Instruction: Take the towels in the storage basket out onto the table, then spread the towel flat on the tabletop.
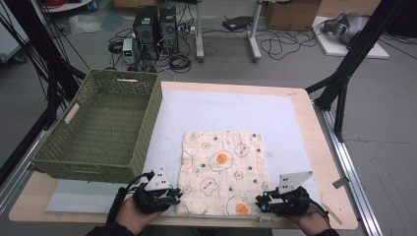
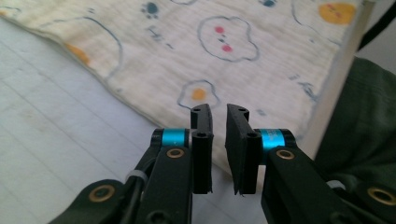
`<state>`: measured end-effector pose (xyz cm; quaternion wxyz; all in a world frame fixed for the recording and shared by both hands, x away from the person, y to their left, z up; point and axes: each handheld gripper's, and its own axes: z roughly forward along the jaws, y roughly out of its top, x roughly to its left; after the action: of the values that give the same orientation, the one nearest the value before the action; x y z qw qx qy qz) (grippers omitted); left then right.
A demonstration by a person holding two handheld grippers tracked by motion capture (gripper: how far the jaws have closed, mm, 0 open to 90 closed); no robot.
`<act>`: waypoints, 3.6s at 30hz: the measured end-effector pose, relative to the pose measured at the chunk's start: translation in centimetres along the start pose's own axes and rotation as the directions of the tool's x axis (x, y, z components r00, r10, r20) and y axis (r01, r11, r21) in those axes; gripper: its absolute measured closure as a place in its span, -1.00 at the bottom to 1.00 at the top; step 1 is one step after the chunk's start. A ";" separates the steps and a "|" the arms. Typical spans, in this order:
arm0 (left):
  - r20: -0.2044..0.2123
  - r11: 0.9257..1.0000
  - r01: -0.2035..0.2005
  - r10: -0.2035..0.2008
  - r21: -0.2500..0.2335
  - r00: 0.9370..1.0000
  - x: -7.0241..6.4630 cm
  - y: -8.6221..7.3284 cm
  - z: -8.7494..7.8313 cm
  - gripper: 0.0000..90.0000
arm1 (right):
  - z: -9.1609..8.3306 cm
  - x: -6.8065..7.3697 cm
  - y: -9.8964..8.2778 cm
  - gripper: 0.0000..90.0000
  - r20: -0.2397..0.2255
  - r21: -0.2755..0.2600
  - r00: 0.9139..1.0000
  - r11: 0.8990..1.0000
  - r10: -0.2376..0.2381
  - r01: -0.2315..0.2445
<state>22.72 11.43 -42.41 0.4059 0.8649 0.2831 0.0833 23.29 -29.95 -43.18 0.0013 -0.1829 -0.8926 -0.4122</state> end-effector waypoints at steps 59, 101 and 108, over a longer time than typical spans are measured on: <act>-0.070 0.988 0.064 -0.074 -0.138 0.995 4.0 2.1 3.6 0.08 | 1.4 -6.9 3.4 -0.13 0.192 -0.118 0.974 0.989 0.116 -0.095; -0.244 0.976 0.172 -0.201 -0.135 0.949 8.0 6.6 7.2 0.50 | 1.0 -13.3 5.8 0.36 0.305 -0.052 0.939 0.988 0.157 -0.149; -0.318 0.955 0.264 -0.293 -0.134 0.902 10.3 6.9 8.8 0.46 | 1.8 -15.8 6.8 0.31 0.351 -0.032 0.920 0.985 0.172 -0.171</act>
<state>37.43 7.89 -43.87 0.3973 0.7702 0.4646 0.1821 40.48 -29.72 -41.78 -0.1228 -0.3312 -0.8586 -0.3715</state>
